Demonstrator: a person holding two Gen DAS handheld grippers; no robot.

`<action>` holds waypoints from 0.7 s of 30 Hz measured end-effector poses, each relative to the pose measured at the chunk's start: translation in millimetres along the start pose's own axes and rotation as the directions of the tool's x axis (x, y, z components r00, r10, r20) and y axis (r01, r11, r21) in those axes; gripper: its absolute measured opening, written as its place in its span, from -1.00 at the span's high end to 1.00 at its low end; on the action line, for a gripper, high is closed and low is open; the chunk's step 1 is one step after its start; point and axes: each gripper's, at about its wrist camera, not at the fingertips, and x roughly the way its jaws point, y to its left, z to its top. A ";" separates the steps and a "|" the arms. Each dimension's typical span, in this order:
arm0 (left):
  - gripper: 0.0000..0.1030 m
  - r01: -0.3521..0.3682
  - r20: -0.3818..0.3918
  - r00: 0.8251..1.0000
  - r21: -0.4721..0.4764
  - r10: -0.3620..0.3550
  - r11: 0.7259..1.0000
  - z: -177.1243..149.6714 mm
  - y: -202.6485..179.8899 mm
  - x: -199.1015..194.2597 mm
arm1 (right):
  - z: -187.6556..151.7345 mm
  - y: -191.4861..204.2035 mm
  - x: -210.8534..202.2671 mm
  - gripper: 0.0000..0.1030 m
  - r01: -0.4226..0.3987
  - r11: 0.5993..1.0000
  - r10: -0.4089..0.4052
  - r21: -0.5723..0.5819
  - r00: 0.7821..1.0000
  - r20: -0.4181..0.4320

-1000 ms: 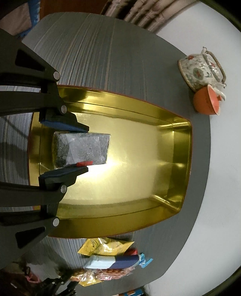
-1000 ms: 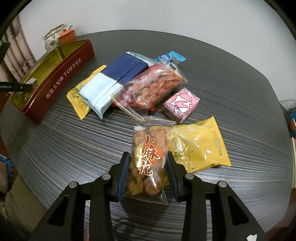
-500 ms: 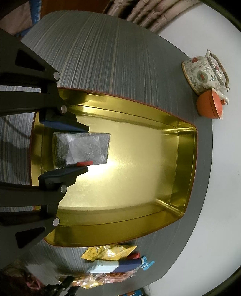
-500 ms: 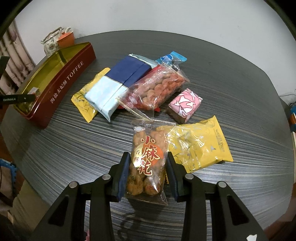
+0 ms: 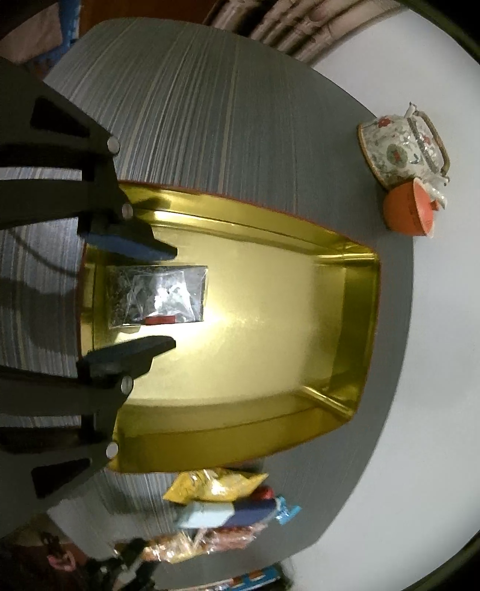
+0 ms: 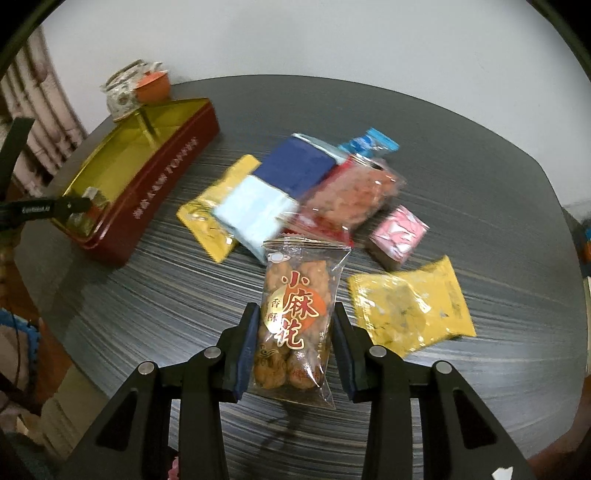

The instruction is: Organize snacks

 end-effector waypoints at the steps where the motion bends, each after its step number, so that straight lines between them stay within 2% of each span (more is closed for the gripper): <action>1: 0.05 0.006 0.014 1.000 -0.002 -0.006 1.000 0.0 0.8 -4.7 | 1.0 4.4 -0.6 0.32 -0.005 1.000 0.005 -0.009 1.000 0.003; 5: 0.01 0.015 0.059 0.998 -0.020 -0.013 1.000 -1.8 3.6 -20.7 | 7.2 17.5 -3.6 0.32 -0.034 0.999 0.035 -0.027 0.999 0.015; 11: -0.01 -0.026 0.109 0.994 -0.062 0.032 0.998 -6.4 20.0 -38.8 | 23.9 42.1 -11.7 0.32 -0.071 0.995 0.075 -0.075 0.996 0.049; 17: -0.03 -0.034 0.118 0.992 -0.130 0.050 0.991 -11.5 49.3 -47.2 | 51.3 75.2 -17.5 0.32 -0.111 0.983 0.126 -0.145 0.988 0.093; 21: -0.05 -0.071 0.111 0.990 -0.154 0.088 0.986 -17.6 67.7 -49.3 | 73.9 104.2 -14.9 0.32 -0.145 0.971 0.169 -0.191 0.979 0.117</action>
